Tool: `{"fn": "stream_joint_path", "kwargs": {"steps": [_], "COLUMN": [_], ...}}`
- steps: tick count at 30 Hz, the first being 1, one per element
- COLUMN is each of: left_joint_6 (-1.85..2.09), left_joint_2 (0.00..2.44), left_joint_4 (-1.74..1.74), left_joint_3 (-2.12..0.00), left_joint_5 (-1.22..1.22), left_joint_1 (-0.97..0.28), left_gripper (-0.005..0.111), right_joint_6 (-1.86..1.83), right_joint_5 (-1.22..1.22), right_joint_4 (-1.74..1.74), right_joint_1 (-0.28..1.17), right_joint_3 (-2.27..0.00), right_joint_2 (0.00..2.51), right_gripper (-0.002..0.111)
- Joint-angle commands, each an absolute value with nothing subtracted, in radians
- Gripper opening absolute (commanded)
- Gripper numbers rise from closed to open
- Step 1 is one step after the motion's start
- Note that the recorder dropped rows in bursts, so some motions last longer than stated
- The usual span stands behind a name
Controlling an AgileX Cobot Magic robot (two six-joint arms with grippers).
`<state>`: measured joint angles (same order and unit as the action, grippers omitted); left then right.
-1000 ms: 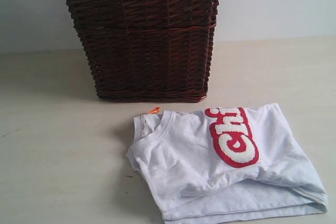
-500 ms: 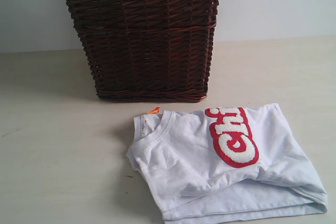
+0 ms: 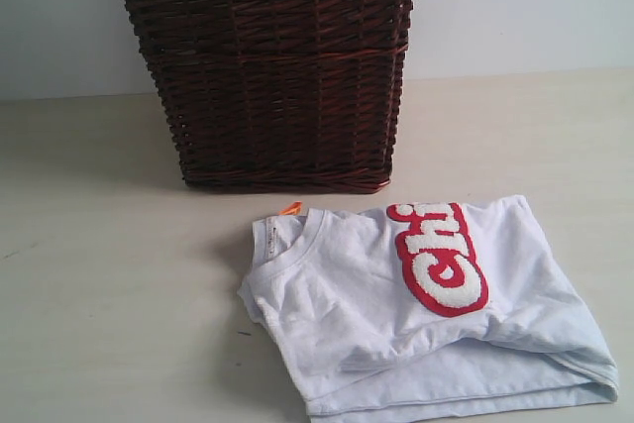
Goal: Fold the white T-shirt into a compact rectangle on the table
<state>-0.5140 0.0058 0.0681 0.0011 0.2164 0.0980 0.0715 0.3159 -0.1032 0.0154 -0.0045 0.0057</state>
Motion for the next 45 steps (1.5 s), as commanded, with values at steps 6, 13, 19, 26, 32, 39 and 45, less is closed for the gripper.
{"fn": "stream_joint_path", "kwargs": {"steps": [6, 13, 19, 26, 32, 39, 45], "left_joint_6": [0.028, 0.073, 0.075, 0.075, 0.075, 0.075, 0.075], "left_joint_2": [0.0, 0.0, 0.0, 0.0, 0.0, 0.0, 0.0], "left_joint_4": [-0.125, -0.14, -0.143, -0.143, -0.143, -0.143, -0.143], "left_joint_3": [0.0, 0.0, 0.0, 0.0, 0.0, 0.0, 0.0], "left_joint_5": [0.324, 0.333, 0.337, 0.337, 0.337, 0.337, 0.337], "left_joint_1": [0.094, 0.094, 0.094, 0.094, 0.094, 0.094, 0.094], "left_gripper": [0.0, 0.0, 0.0, 0.0, 0.0, 0.0, 0.0], "right_joint_6": [0.065, 0.065, 0.065, 0.065, 0.065, 0.065, 0.065], "right_joint_5": [0.308, 0.308, 0.308, 0.308, 0.308, 0.308, 0.308], "right_joint_4": [-0.108, -0.108, -0.108, -0.108, -0.108, -0.108, -0.108], "right_joint_1": [0.009, 0.009, 0.009, 0.009, 0.009, 0.009, 0.009], "right_joint_3": [0.0, 0.0, 0.0, 0.0, 0.0, 0.0, 0.0], "right_joint_2": [0.0, 0.0, 0.0, 0.0, 0.0, 0.0, 0.0], "right_gripper": [0.007, 0.007, 0.007, 0.007, 0.007, 0.007, 0.007]}}
